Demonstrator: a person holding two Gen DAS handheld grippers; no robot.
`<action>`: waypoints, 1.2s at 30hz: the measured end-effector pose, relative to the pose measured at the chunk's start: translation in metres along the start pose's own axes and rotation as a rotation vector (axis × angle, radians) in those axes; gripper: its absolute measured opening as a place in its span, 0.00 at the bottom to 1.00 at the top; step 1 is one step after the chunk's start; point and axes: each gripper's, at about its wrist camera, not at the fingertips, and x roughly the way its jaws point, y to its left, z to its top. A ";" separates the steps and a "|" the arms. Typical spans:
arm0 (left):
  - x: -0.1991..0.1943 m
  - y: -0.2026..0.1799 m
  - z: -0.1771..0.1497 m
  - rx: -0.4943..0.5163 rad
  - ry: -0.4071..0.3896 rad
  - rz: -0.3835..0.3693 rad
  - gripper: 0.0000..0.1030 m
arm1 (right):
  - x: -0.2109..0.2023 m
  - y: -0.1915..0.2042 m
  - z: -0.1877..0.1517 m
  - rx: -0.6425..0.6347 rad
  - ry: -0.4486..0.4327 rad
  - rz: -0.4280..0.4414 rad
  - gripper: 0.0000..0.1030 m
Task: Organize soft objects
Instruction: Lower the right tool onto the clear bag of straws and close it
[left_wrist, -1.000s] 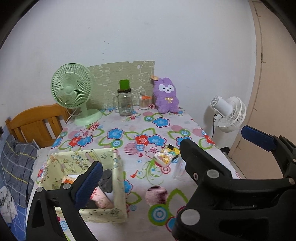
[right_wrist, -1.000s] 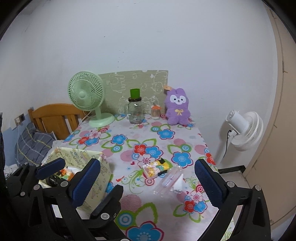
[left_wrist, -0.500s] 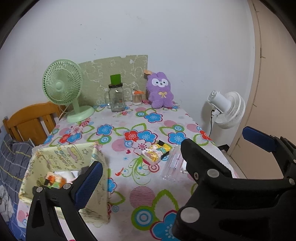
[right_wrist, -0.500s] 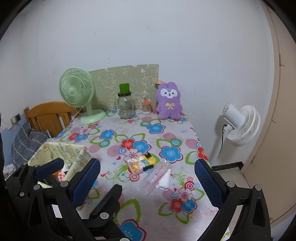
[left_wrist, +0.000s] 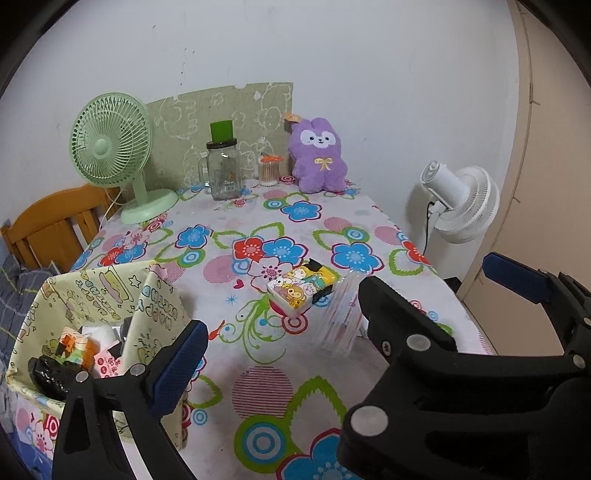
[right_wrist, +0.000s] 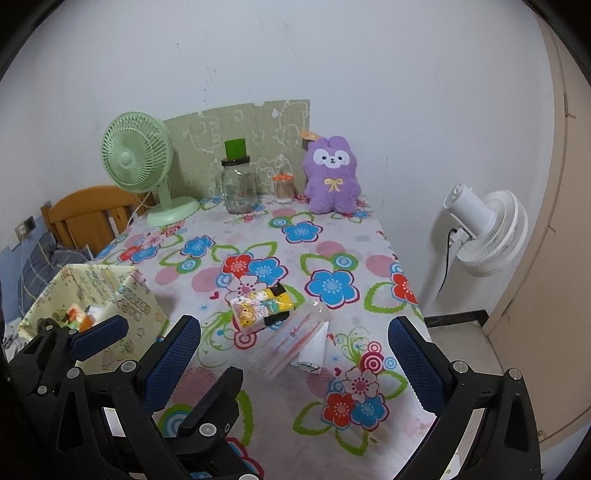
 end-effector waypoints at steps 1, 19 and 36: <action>0.003 0.000 -0.001 -0.002 0.004 0.002 0.95 | 0.003 0.000 -0.001 0.002 0.007 0.000 0.99; 0.059 0.008 -0.006 -0.051 0.089 0.045 0.82 | 0.065 -0.008 -0.010 0.027 0.109 0.031 0.85; 0.095 0.019 -0.009 -0.069 0.150 0.058 0.70 | 0.116 -0.006 -0.017 0.083 0.220 0.091 0.63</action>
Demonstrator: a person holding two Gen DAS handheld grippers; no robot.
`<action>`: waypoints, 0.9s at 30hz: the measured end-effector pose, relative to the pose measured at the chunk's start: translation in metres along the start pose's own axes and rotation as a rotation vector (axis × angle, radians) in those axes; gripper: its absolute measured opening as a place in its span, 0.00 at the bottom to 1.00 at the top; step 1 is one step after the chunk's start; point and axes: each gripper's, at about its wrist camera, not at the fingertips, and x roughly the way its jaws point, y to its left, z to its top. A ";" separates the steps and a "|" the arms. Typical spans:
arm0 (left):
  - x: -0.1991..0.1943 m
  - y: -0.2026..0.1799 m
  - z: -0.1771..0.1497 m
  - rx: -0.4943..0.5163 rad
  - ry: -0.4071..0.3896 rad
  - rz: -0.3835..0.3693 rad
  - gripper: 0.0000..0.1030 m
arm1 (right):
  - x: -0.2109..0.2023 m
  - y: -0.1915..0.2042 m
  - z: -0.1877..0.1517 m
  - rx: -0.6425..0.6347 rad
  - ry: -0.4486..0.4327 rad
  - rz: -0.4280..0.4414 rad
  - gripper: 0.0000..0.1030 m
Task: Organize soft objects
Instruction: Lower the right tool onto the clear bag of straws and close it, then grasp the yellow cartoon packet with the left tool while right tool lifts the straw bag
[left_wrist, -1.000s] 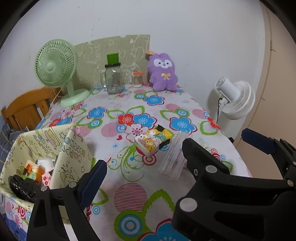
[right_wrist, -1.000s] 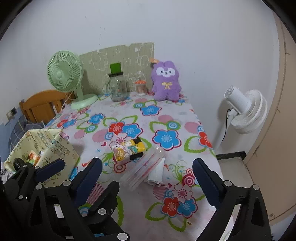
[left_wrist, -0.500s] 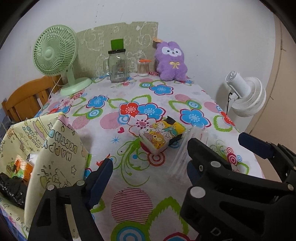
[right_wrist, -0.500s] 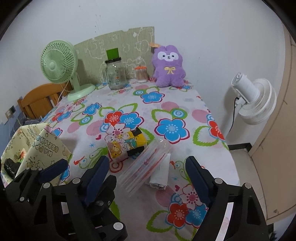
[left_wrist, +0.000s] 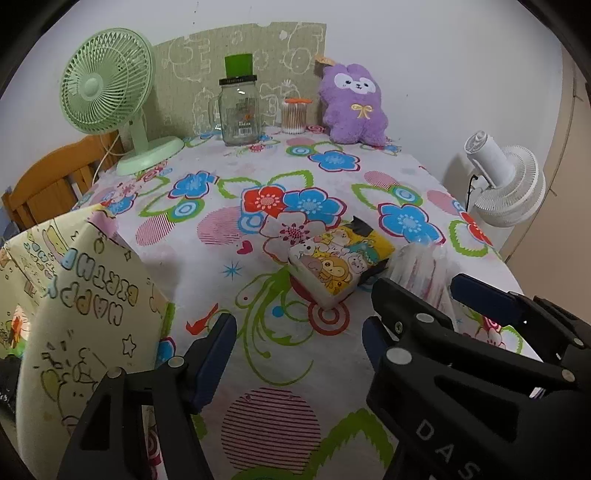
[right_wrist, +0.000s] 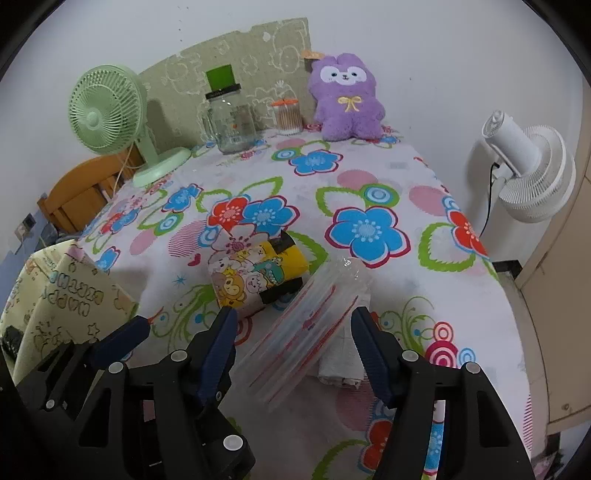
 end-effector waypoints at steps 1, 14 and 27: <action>0.001 0.000 0.000 -0.001 0.003 0.000 0.70 | 0.002 0.000 0.000 0.003 0.005 0.002 0.58; 0.005 -0.003 -0.001 0.017 0.022 -0.011 0.69 | 0.010 -0.002 -0.001 -0.014 0.056 0.015 0.20; -0.009 -0.016 0.015 0.056 -0.027 -0.010 0.77 | -0.017 -0.010 0.008 -0.013 -0.020 0.021 0.14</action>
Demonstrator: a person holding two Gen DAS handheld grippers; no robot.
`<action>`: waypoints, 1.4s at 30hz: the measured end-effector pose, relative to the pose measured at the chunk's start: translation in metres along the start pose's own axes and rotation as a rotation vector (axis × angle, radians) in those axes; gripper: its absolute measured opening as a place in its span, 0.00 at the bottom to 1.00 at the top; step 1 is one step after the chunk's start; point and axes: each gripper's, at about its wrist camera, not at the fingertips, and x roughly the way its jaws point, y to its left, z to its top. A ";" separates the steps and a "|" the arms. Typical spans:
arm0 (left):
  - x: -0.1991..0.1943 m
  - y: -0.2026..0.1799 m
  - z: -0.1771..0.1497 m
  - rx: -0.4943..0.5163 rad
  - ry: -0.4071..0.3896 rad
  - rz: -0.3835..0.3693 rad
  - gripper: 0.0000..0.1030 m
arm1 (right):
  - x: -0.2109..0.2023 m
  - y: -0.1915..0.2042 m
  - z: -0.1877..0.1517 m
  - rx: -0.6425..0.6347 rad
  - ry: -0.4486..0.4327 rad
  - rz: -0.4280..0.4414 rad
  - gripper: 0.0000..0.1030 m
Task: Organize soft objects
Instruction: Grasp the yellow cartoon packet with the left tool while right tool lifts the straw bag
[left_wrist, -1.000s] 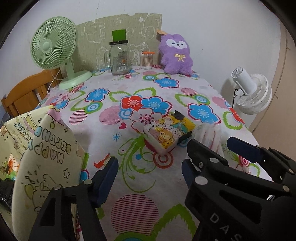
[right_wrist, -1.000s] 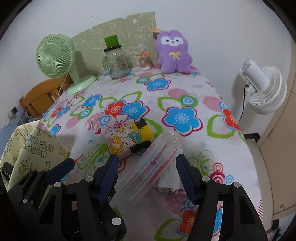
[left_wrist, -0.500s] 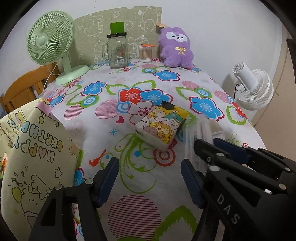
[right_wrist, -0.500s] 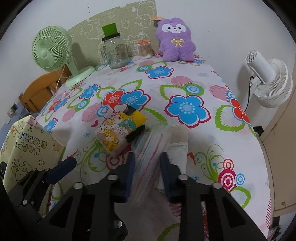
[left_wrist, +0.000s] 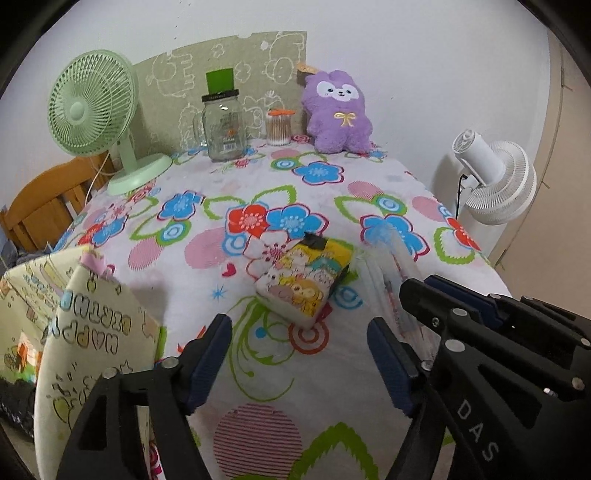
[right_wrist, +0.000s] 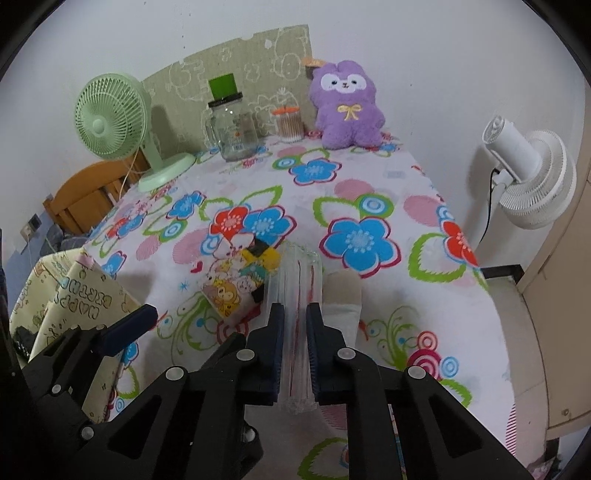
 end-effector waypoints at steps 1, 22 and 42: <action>0.000 -0.001 0.002 0.004 -0.002 -0.001 0.78 | -0.001 -0.001 0.001 0.001 -0.004 -0.002 0.14; 0.040 -0.009 0.030 -0.011 -0.003 0.006 0.81 | 0.020 -0.020 0.026 0.027 -0.026 -0.037 0.15; 0.060 -0.003 0.026 -0.024 0.013 0.035 0.66 | 0.045 -0.021 0.026 0.025 0.017 -0.057 0.14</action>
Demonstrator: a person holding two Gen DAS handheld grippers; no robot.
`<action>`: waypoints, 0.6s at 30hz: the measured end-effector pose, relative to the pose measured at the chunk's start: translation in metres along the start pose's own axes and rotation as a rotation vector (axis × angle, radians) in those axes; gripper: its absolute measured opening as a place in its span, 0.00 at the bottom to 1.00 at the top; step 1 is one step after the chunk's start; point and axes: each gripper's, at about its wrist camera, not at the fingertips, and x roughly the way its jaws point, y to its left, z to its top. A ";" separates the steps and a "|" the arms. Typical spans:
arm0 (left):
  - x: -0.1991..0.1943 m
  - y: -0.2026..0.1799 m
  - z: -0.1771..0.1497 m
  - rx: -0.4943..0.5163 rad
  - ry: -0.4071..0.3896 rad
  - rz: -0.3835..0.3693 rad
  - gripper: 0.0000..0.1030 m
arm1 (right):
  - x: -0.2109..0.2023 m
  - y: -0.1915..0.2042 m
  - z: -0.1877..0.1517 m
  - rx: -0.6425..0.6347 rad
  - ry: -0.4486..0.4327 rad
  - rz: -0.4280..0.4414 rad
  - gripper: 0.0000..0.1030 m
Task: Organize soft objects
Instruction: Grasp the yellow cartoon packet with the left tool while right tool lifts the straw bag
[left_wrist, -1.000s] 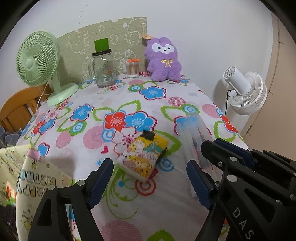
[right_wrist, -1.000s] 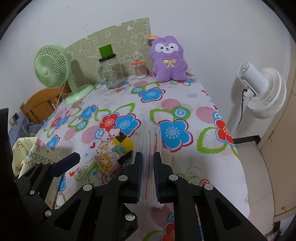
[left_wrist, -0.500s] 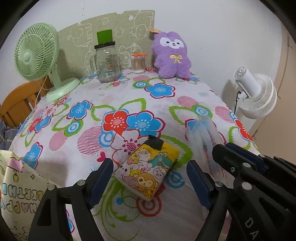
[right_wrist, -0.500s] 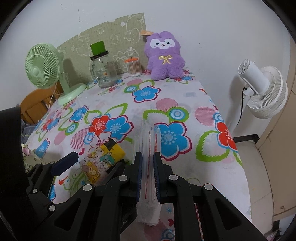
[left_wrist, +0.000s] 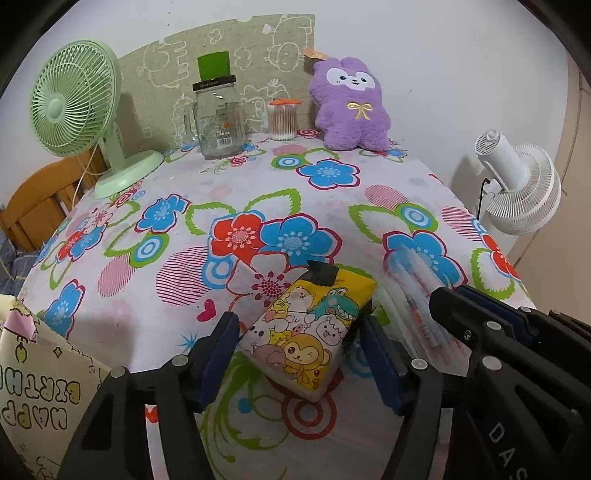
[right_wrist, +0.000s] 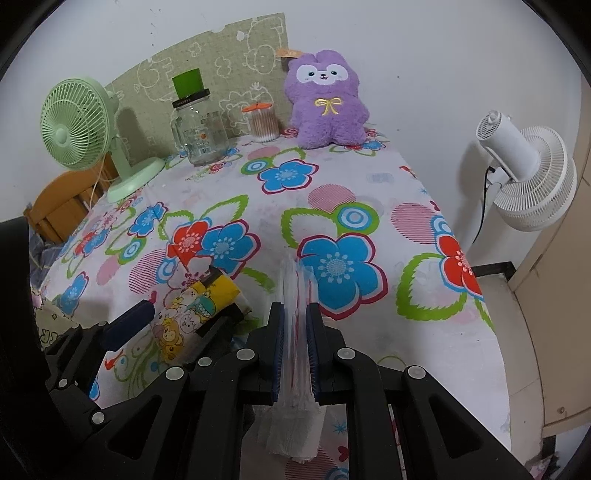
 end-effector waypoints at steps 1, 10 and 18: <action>0.000 0.000 0.000 0.001 0.001 0.002 0.64 | 0.000 0.000 0.000 -0.001 0.000 0.000 0.14; -0.009 0.003 -0.003 -0.003 0.010 -0.038 0.48 | -0.005 0.003 -0.003 0.000 -0.004 0.000 0.15; -0.021 0.003 -0.009 -0.004 0.010 -0.073 0.33 | -0.018 0.008 -0.008 0.006 -0.009 0.003 0.15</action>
